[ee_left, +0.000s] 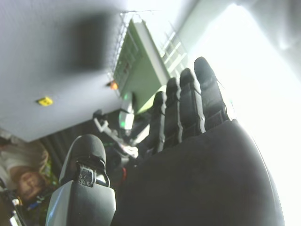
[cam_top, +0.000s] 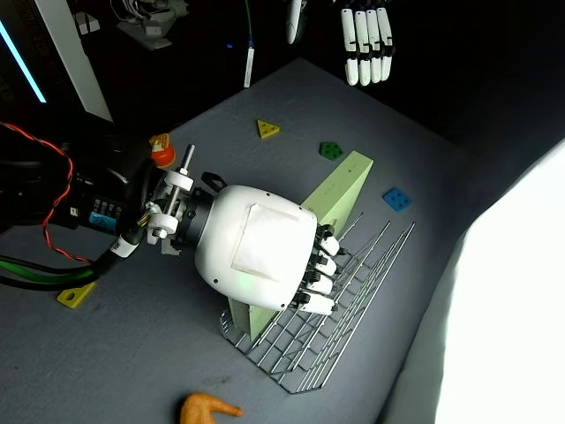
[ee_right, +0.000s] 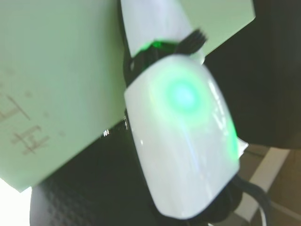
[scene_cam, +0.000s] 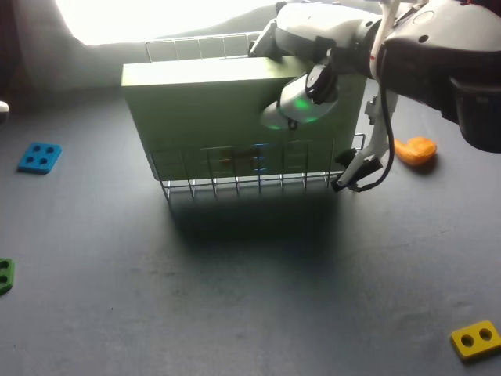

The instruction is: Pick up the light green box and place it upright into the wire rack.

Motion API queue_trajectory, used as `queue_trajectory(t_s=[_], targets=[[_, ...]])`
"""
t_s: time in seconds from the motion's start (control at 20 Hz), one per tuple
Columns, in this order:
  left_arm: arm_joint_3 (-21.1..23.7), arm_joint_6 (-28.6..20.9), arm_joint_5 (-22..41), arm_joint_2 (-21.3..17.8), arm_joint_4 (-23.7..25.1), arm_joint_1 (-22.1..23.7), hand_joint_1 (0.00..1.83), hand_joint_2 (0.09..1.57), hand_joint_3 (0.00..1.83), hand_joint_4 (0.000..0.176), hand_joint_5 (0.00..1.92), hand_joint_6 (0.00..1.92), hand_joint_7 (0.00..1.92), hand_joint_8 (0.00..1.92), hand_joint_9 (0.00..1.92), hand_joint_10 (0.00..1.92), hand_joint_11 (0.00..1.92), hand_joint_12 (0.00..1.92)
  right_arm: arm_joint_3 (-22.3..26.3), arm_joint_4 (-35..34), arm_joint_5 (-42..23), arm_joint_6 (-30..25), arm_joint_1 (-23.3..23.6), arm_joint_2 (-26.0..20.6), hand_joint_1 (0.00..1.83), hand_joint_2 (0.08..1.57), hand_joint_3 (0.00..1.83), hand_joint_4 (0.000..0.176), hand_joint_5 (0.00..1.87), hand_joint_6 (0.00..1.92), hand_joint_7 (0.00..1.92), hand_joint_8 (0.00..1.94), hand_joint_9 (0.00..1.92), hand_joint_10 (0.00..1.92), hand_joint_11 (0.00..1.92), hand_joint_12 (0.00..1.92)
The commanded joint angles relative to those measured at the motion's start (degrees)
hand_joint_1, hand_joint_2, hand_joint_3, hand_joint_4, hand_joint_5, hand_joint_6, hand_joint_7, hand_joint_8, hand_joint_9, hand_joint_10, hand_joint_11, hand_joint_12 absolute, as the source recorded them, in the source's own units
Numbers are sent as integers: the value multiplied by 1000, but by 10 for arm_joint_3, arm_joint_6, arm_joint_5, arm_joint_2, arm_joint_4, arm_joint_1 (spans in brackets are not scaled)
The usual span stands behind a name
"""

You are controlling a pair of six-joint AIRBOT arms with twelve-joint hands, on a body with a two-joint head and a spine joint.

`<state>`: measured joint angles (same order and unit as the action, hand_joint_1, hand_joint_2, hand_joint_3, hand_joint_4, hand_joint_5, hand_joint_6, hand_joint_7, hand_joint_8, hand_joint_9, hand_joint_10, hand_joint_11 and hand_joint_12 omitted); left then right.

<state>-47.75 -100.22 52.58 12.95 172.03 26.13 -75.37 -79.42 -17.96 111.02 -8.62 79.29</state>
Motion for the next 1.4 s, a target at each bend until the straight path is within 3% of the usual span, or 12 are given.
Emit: queue_trajectory(t_s=[0.0, 0.15, 0.3, 0.35, 0.4, 0.45, 0.8, 0.85, 0.9, 1.0, 1.15, 1.35], targets=[[0, 0, -53, 0, 5, 6, 111, 1294, 1, 25, 100, 0, 141, 0, 94, 1, 0, 378, -4, 17, -18, -6, 1, -2, 1200, 1186, 0, 0, 896, 1034, 820, 1407, 644, 1424, 502, 1867], [0, 0, -53, 0, 5, 6, 135, 1293, 0, 30, 95, 2, 145, 4, 115, 6, 0, 439, -4, 18, -12, -7, -6, -2, 1214, 1174, 0, 0, 933, 959, 834, 1409, 638, 1471, 501, 1878], [0, 0, -53, 0, 5, 6, 107, 1299, 2, 27, 90, 0, 137, 1, 100, 3, 0, 435, -4, 19, -11, -7, -10, -2, 1205, 1185, 2, 0, 908, 1004, 807, 1442, 620, 1476, 488, 1869], [0, 0, -53, 0, 5, 6, 99, 1300, 3, 25, 95, 3, 140, 3, 101, 4, 0, 432, -4, 19, -10, -7, -10, -2, 1217, 1176, 0, 0, 944, 932, 812, 1445, 598, 1498, 463, 1911], [0, 0, -53, 0, 5, 6, 100, 1300, 2, 26, 101, 3, 139, 1, 84, 6, 0, 370, -4, 19, -10, -7, -10, -2, 1188, 1199, 0, 0, 768, 1216, 876, 1273, 581, 1326, 292, 1878], [0, 0, -53, 0, 5, 6, 99, 1300, 2, 27, 103, 3, 139, 1, 81, 6, 0, 353, -4, 19, -10, -7, -10, -2, 1178, 1208, 1, 0, 718, 1295, 885, 1242, 589, 1250, 240, 1871], [0, 0, -53, 0, 5, 6, 98, 1301, 2, 27, 103, 3, 139, 1, 81, 5, 0, 346, -4, 19, -4, -8, -4, -3, 1178, 1208, 1, 0, 716, 1298, 885, 1240, 591, 1244, 239, 1871], [0, 0, -53, 0, 5, 6, 92, 1300, 1, 29, 105, 2, 143, 1, 93, 7, 0, 358, -4, 19, -4, -8, -3, -3, 1150, 1112, 0, 0, 587, 851, 701, 888, 519, 1194, 199, 1767], [0, 0, -53, 0, 5, 6, 109, 1295, 0, 29, 111, 4, 152, 4, 101, 9, 0, 369, -4, 19, -3, -8, -3, -3, 1123, 1077, 0, 0, 548, 606, 633, 649, 472, 1071, 167, 1691], [0, 0, -53, 0, 5, 6, 90, 1298, 0, 31, 105, 2, 143, 2, 92, 3, 0, 318, -4, 19, -3, -7, -3, -3, 1057, 1078, 0, 0, 524, 322, 602, 275, 392, 887, 45, 1635], [1, 0, -53, 0, 5, 6, 78, 1301, 1, 31, 100, 0, 136, 0, 88, 1, 0, 299, -3, 19, -3, -7, -2, -3, 1037, 1082, 0, 0, 549, 151, 634, 81, 389, 807, 25, 1603], [1, 0, -53, 0, 5, 6, 117, 1296, 0, 24, 118, 6, 150, 5, 96, 4, 0, 286, -3, 19, -2, -6, 1, -4, 1005, 1075, 0, 0, 472, 42, 539, 4, 392, 584, 0, 1491]])
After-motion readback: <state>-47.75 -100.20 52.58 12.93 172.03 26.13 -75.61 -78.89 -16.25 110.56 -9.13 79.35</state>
